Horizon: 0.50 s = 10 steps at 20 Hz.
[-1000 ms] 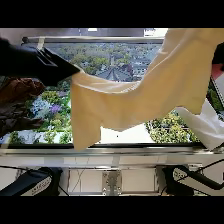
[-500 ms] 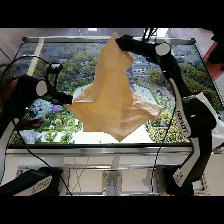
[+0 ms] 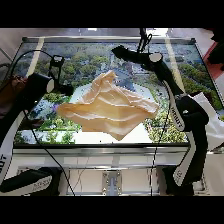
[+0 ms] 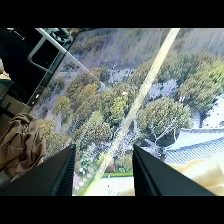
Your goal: Fold the shirts.
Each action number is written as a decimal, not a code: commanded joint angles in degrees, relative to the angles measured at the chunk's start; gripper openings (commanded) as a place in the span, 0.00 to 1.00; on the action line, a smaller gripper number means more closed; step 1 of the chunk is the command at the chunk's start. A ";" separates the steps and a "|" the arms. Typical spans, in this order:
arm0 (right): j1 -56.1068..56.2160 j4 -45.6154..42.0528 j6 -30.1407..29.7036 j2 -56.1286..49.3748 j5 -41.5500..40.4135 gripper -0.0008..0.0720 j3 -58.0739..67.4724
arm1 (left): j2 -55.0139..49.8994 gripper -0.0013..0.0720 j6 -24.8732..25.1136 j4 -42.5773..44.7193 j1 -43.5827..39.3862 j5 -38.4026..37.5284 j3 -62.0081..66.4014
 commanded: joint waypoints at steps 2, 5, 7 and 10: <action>-11.23 -21.75 11.04 10.14 26.62 0.55 0.28 | 0.20 0.85 1.16 11.15 0.35 2.05 6.51; -16.70 -41.16 14.43 17.53 45.68 0.52 -2.08 | 0.22 0.84 1.25 10.71 5.25 2.97 5.16; -18.99 -43.21 14.32 21.68 49.46 0.52 -6.01 | 0.24 0.83 3.02 7.93 10.43 2.64 2.75; -20.50 -43.08 14.03 27.32 48.63 0.51 -14.73 | 0.22 0.48 20.65 -9.86 17.97 1.27 -2.97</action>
